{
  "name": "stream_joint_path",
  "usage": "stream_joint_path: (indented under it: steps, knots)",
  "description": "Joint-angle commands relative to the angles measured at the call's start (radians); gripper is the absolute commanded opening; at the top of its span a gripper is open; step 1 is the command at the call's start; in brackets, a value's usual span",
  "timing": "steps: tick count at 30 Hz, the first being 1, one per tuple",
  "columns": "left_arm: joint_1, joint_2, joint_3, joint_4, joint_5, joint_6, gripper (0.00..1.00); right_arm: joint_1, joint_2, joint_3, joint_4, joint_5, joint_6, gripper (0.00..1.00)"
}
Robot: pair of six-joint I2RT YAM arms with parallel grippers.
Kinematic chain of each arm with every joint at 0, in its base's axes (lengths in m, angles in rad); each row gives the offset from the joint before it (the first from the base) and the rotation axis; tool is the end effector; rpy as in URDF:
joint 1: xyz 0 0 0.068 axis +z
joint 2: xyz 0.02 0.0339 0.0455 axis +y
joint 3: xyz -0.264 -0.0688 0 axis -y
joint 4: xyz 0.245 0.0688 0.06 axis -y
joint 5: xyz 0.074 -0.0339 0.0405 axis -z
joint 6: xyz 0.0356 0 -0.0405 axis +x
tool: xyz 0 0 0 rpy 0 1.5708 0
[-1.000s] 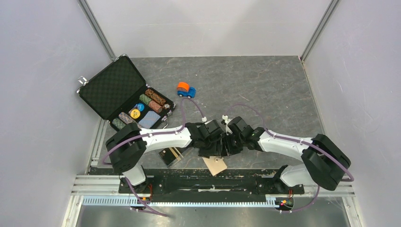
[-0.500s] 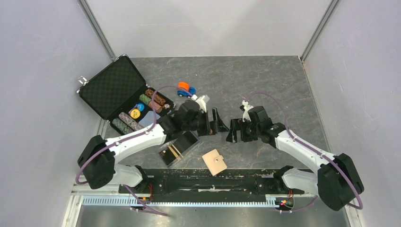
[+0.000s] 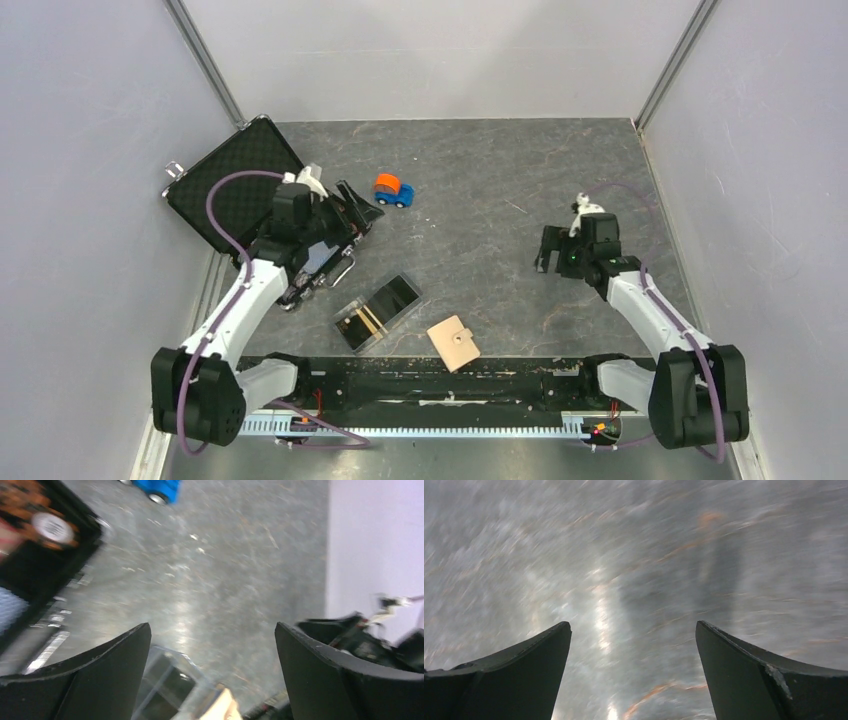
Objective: Put the credit cards into the card holder
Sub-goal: Reset both arms
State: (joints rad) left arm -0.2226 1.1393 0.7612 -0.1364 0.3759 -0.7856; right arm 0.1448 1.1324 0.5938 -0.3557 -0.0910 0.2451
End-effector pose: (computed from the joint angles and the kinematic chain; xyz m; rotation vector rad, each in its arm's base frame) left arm 0.2436 -0.0685 0.2659 -0.3753 2.1734 -0.9828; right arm 0.2148 0.0346 0.1930 0.0847 2.4795 0.2798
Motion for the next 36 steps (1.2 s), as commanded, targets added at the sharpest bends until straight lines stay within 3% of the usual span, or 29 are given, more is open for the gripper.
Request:
stream_joint_path:
  steps: [1, 4, 7, 12, 16, 20, 25, 26, 29, 31, 32, 36]
  knots:
    - [0.036, -0.039, 0.079, -0.205, -0.305, 0.365, 1.00, -0.128, -0.035, -0.047, 0.208, 0.153, -0.081, 0.98]
    - [0.041, -0.053, 0.016, -0.150, -0.496, 0.485, 1.00, -0.139, -0.040, -0.134, 0.401, 0.229, -0.156, 0.98]
    - [0.043, -0.093, -0.107, 0.016, -0.620, 0.527, 1.00, -0.139, -0.035, -0.232, 0.571, 0.297, -0.227, 0.98]
    - [0.043, -0.153, -0.380, 0.464, -0.700, 0.663, 1.00, -0.139, 0.032, -0.357, 0.821, 0.293, -0.303, 0.98]
    - [0.043, -0.048, -0.476, 0.740, -0.734, 0.749, 1.00, -0.139, 0.107, -0.438, 1.055, 0.290, -0.294, 0.93]
    - [0.044, 0.146, -0.440, 0.887, -0.705, 0.765, 1.00, -0.165, 0.106, -0.548, 1.354, 0.286, -0.305, 0.96]
    - [0.084, 0.327, -0.332, 0.903, -0.654, 0.819, 1.00, -0.160, 0.171, -0.581, 1.541, 0.320, -0.318, 0.98]
    - [0.104, 0.322, -0.309, 0.849, -0.611, 0.802, 1.00, -0.135, 0.169, -0.577, 1.524, 0.320, -0.351, 0.98]
    - [0.146, 0.300, -0.390, 0.961, -0.505, 0.796, 1.00, -0.056, 0.226, -0.654, 1.707, 0.372, -0.406, 0.98]
    - [0.146, 0.347, -0.515, 1.265, -0.507, 0.796, 1.00, -0.051, 0.246, -0.673, 1.771, 0.386, -0.414, 0.98]
    - [0.146, 0.350, -0.556, 1.336, -0.526, 0.796, 1.00, -0.051, 0.239, -0.674, 1.750, 0.384, -0.410, 0.98]
    - [0.145, 0.339, -0.516, 1.246, -0.599, 0.752, 1.00, -0.051, 0.244, -0.677, 1.768, 0.386, -0.411, 0.98]
